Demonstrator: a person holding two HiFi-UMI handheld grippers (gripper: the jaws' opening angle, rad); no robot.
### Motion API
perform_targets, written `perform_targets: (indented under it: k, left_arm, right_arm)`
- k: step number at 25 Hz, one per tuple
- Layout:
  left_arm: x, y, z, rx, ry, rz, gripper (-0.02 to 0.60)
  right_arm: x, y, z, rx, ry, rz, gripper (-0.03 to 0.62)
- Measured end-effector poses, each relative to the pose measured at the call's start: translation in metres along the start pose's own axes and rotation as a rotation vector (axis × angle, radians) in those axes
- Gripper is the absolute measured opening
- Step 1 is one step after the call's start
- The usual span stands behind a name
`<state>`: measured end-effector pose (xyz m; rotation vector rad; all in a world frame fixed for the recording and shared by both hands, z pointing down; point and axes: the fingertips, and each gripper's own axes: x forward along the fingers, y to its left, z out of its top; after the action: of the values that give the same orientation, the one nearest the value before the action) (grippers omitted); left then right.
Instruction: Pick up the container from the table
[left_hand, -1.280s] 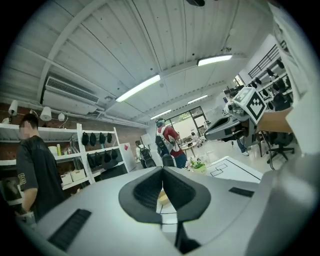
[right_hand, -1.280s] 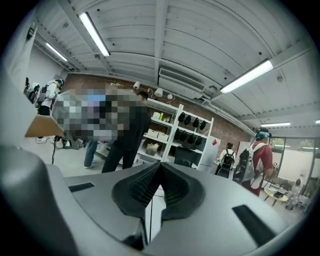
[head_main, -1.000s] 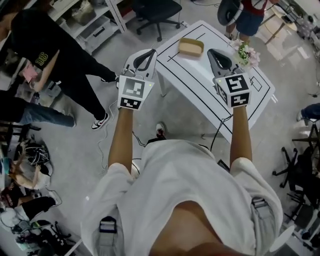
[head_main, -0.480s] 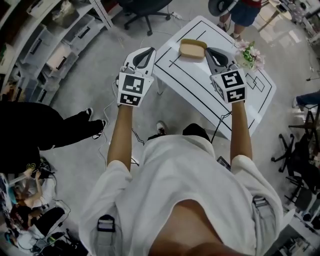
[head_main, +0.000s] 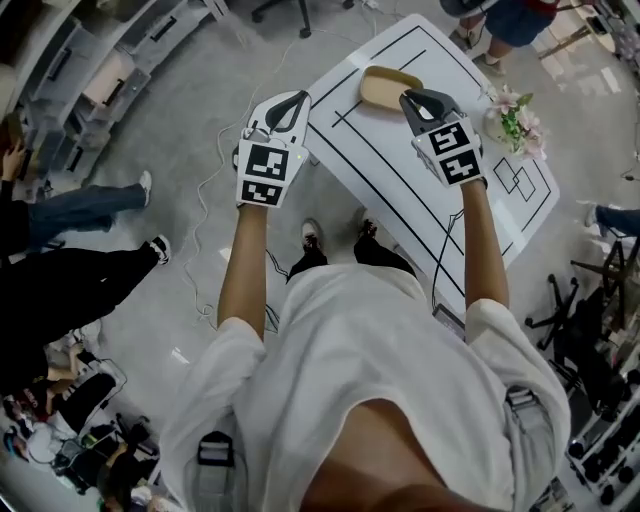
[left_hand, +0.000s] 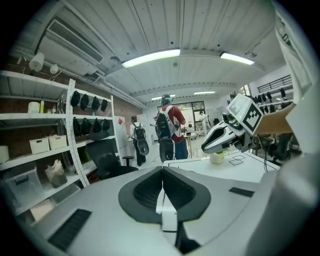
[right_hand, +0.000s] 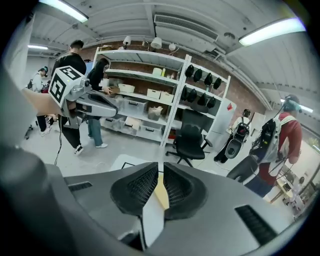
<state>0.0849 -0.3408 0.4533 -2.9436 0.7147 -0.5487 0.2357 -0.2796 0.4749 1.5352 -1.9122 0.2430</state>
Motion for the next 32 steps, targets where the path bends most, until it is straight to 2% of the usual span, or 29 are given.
perform_targets:
  k: [5,10,15,19,23,26,32]
  left_arm:
    - [0.024,-0.003,-0.029,-0.048,0.072,0.023,0.018]
    - [0.038,-0.001,-0.058,-0.092,0.129,0.062,0.018]
    - [0.046,0.003,-0.084,-0.12,0.185,0.077,0.018]
    - [0.045,-0.001,-0.101,-0.136,0.219,0.07,0.018]
    - [0.04,-0.003,-0.11,-0.146,0.233,0.071,0.018]
    - [0.036,-0.004,-0.116,-0.154,0.239,0.072,0.018]
    - [0.022,-0.008,-0.122,-0.163,0.238,0.078,0.018]
  right_arm:
    - [0.048,-0.009,-0.033,-0.04,0.069,0.099,0.066]
    - [0.098,-0.007,-0.072,-0.125,0.163,0.2,0.102]
    - [0.143,0.005,-0.111,-0.241,0.26,0.316,0.132]
    - [0.165,0.018,-0.142,-0.348,0.342,0.376,0.161]
    - [0.18,0.023,-0.162,-0.455,0.412,0.371,0.146]
    - [0.188,0.024,-0.165,-0.541,0.444,0.348,0.081]
    - [0.192,0.022,-0.159,-0.601,0.463,0.311,0.057]
